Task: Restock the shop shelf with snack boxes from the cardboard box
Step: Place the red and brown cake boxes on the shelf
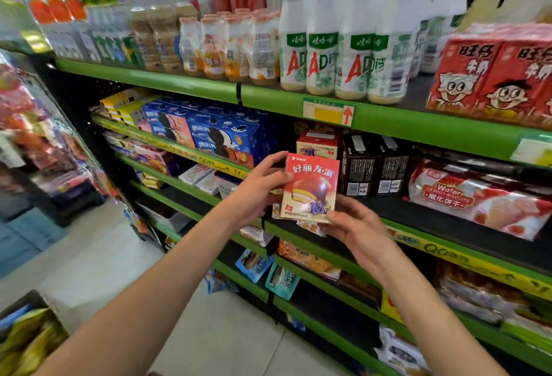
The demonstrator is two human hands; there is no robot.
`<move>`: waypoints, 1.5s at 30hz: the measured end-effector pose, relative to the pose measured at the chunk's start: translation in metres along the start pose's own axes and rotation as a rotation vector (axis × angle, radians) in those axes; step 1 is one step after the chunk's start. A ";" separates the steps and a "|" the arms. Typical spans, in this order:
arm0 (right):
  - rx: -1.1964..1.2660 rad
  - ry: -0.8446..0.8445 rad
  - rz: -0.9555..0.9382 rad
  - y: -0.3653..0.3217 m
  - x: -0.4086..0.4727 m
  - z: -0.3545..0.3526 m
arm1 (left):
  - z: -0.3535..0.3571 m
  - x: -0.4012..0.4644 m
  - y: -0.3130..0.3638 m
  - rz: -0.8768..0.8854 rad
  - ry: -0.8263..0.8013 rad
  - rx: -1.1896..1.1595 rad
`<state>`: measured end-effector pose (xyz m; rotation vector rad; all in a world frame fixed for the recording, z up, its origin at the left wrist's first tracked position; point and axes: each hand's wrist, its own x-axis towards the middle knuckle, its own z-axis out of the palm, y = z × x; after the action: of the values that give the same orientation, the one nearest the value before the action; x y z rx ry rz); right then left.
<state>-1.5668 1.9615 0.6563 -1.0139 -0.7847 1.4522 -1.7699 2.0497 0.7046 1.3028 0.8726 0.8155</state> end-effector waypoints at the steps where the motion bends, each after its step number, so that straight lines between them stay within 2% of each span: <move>1: -0.006 0.001 -0.012 0.000 0.000 0.001 | -0.001 -0.002 0.000 -0.019 -0.004 0.019; 7: -0.119 0.026 -0.144 0.000 0.010 0.011 | -0.028 0.005 0.010 -0.118 -0.152 0.144; 12: -0.278 0.098 -0.209 0.004 0.026 0.024 | -0.045 0.037 0.009 -0.062 -0.216 0.164; 17: -0.496 0.273 -0.279 0.005 0.058 0.048 | -0.075 0.083 0.002 0.007 -0.293 0.081; 23: -0.563 0.490 -0.376 -0.003 0.078 0.091 | -0.113 0.122 0.011 0.034 -0.466 0.010; 27: -0.848 0.781 -0.551 -0.030 0.079 0.094 | -0.112 0.127 0.013 0.017 -0.476 -0.029; 29: -1.125 0.814 -0.586 -0.044 0.079 0.092 | -0.109 0.122 0.005 0.034 -0.479 -0.026; 32: -1.489 0.752 -0.443 -0.066 0.087 0.095 | -0.110 0.108 -0.006 0.012 -0.441 -0.044; 37: -1.856 0.479 -0.107 -0.080 0.115 0.107 | -0.123 0.096 -0.010 -0.015 -0.402 -0.018; 41: -2.068 0.509 -0.053 -0.075 0.134 0.109 | -0.141 0.092 -0.006 -0.018 -0.384 0.040; 45: -2.127 0.455 0.076 -0.084 0.148 0.116 | -0.154 0.085 -0.002 -0.020 -0.353 0.055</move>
<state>-1.6353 2.1276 0.7564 -2.6782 -1.8773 -0.2121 -1.8684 2.1947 0.6870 1.4306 0.6286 0.5255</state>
